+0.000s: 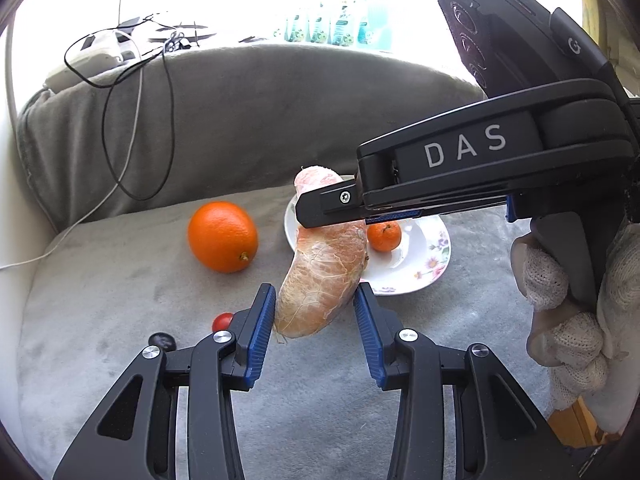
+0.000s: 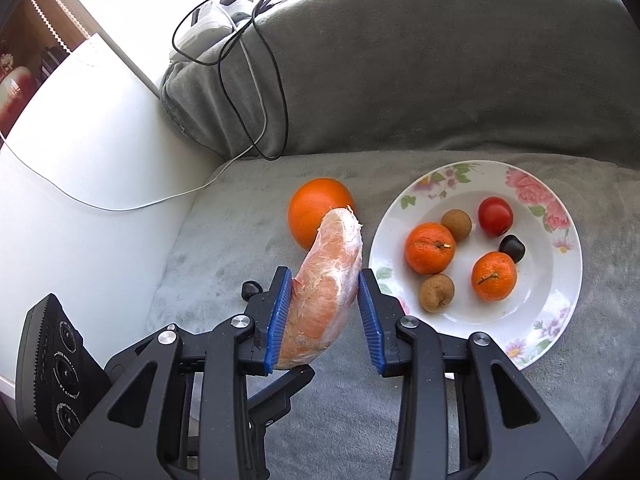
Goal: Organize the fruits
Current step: 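Carry the pomelo segment over the white plate and lower it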
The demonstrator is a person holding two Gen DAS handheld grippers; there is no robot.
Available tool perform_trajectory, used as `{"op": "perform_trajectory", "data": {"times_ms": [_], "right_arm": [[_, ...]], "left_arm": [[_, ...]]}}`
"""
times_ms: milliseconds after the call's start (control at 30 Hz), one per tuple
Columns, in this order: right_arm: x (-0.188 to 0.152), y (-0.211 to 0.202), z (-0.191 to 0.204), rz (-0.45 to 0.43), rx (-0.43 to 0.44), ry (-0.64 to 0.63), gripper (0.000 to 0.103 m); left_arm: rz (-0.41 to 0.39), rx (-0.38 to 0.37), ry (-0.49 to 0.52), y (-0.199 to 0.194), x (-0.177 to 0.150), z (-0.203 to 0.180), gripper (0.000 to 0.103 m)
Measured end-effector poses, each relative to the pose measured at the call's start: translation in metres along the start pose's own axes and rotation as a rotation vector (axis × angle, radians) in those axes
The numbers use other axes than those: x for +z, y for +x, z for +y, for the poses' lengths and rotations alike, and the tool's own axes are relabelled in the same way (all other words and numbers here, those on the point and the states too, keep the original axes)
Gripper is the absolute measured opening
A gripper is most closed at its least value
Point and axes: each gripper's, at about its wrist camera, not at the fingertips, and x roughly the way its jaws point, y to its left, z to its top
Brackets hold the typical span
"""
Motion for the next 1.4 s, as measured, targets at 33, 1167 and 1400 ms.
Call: {"op": "perform_trajectory", "data": {"times_ms": [33, 1167, 1400], "right_arm": [[0.000, -0.002, -0.005, -0.003, -0.004, 0.004, 0.036], [0.013, -0.011, -0.103, -0.009, -0.035, 0.145, 0.035], [0.017, -0.008, -0.109, -0.004, -0.036, 0.151, 0.035]], "left_arm": [[0.001, -0.006, 0.004, 0.001, 0.003, -0.003, 0.039], [0.072, -0.087, 0.039, 0.066, 0.037, -0.042, 0.039], [0.077, -0.081, 0.035, 0.075, 0.039, -0.044, 0.039]]}}
